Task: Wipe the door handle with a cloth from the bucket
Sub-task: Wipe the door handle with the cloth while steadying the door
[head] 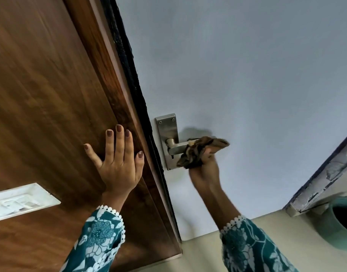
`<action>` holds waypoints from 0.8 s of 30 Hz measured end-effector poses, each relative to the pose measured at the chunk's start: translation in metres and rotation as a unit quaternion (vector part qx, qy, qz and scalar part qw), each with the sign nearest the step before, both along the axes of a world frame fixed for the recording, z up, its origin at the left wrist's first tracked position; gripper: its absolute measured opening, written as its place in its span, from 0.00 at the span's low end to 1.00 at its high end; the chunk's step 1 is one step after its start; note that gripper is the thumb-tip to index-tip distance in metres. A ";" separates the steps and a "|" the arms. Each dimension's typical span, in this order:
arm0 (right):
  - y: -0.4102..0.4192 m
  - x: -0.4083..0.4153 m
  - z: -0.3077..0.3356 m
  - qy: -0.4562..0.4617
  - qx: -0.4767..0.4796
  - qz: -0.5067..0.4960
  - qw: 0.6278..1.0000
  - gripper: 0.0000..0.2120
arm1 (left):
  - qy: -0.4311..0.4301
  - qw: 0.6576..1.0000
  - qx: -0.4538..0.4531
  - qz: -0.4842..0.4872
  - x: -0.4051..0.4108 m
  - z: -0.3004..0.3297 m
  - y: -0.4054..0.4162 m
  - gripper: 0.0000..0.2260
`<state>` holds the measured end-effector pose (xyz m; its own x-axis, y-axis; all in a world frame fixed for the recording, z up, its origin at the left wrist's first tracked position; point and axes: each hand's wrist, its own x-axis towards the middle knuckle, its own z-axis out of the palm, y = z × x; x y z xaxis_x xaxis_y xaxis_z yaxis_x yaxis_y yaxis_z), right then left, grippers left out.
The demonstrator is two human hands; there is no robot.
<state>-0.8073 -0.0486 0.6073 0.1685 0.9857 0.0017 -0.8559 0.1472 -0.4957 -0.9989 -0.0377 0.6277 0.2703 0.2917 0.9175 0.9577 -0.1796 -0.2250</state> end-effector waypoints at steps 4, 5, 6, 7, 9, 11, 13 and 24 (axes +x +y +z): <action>-0.007 -0.040 0.001 0.123 -0.058 0.041 0.990 0.29 | 0.004 1.000 0.001 0.006 0.000 0.001 0.000 0.25; -0.007 -0.041 0.000 0.122 -0.065 0.038 0.990 0.28 | 0.003 1.000 0.000 0.006 0.000 0.001 -0.001 0.25; -0.006 -0.037 -0.001 0.102 -0.069 0.034 0.992 0.26 | 0.002 1.000 0.000 0.005 0.000 0.001 -0.001 0.25; -0.005 -0.029 -0.003 0.069 -0.069 0.031 0.995 0.23 | 0.002 1.000 -0.001 0.003 0.000 0.001 -0.001 0.25; -0.002 -0.010 -0.007 0.010 -0.047 0.025 0.999 0.17 | -0.001 1.000 -0.003 -0.003 -0.001 0.001 -0.002 0.25; 0.000 0.012 -0.003 -0.022 -0.018 0.011 1.000 0.13 | -0.004 1.000 -0.005 -0.009 -0.002 0.001 -0.002 0.25; 0.002 0.036 0.003 -0.063 -0.019 -0.009 0.998 0.12 | -0.005 1.000 -0.005 -0.011 -0.001 0.002 -0.003 0.25; 0.003 -0.004 -0.003 0.022 -0.081 -0.001 0.997 0.17 | 0.001 1.000 0.007 0.000 0.001 -0.001 0.000 0.25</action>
